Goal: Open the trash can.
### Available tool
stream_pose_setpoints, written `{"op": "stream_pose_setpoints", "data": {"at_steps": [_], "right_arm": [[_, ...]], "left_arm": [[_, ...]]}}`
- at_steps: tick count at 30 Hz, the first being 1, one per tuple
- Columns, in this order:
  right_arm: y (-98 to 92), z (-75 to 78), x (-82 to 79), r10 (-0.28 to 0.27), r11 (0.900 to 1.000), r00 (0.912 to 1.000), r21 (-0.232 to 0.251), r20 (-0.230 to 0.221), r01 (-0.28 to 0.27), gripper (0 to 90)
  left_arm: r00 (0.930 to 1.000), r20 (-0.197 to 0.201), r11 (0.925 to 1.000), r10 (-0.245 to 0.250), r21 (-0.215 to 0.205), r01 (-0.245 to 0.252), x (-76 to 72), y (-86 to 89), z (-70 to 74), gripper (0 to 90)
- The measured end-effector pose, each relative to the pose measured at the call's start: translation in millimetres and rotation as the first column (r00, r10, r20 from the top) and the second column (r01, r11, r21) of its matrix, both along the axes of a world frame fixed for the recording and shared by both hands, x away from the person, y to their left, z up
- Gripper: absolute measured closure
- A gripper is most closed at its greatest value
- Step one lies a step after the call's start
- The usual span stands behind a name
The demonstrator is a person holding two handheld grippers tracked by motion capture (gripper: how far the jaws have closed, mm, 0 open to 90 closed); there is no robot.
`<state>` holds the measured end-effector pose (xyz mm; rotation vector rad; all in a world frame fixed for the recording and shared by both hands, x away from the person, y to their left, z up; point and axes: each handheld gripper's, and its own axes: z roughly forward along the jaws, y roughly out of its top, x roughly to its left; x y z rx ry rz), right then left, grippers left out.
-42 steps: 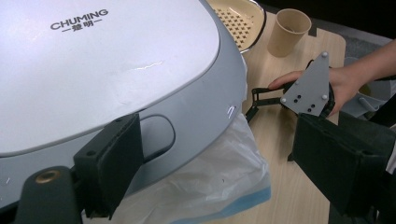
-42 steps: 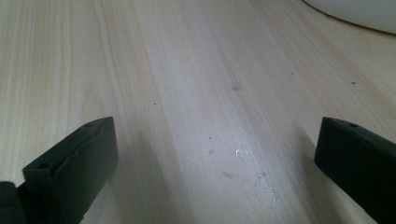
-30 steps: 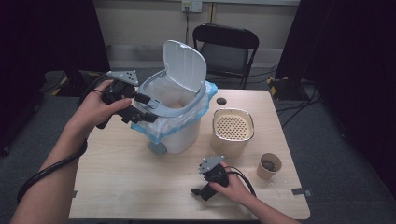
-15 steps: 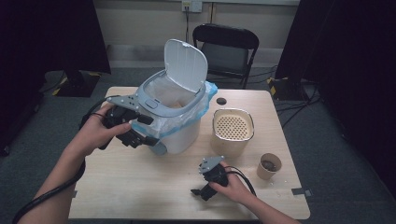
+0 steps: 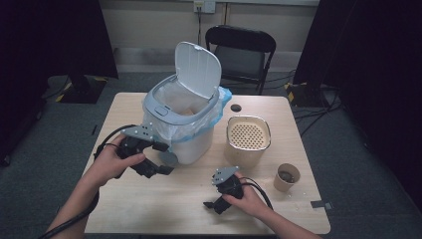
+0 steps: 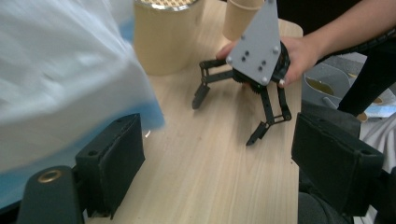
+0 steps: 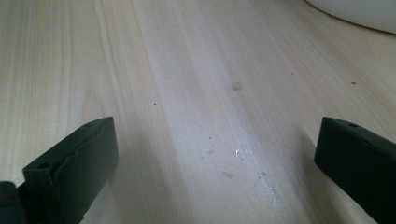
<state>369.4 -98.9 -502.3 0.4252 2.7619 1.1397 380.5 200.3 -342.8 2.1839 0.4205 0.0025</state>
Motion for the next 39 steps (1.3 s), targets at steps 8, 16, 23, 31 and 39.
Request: {"op": "stream_pose_setpoints", "data": {"at_steps": [8,16,23,31,39], "right_arm": [[-0.1,0.1,0.2,0.002,1.0,1.0,-0.003,0.002,-0.002,0.0],[-0.2,0.1,0.2,0.003,1.0,1.0,-0.001,0.0,-0.003,0.0],[-0.2,0.2,0.3,0.003,1.0,1.0,-0.001,0.0,-0.003,0.0],[-0.8,0.4,0.4,0.004,1.0,1.0,-0.002,-0.005,-0.004,0.0],[-5.8,2.9,2.2,0.012,1.0,0.9999,0.004,-0.006,-0.012,9.1]], "left_arm": [[0.9997,-0.02,0.9998,-0.017,0.01,0.017,-11.6,-9.4,-29.7,16.5],[0.9981,-0.033,0.9986,-0.052,0.006,0.053,-22.7,-23.1,-60.8,16.5],[0.9961,-0.051,0.9972,-0.072,0.018,0.073,-27.0,-32.2,-83.5,16.5],[0.9946,-0.068,0.9959,-0.079,0.039,0.081,-32.1,-39.9,-110.8,16.5],[0.9933,-0.069,0.9917,-0.092,0.083,0.098,-34.8,-47.2,-133.5,16.5]]}}
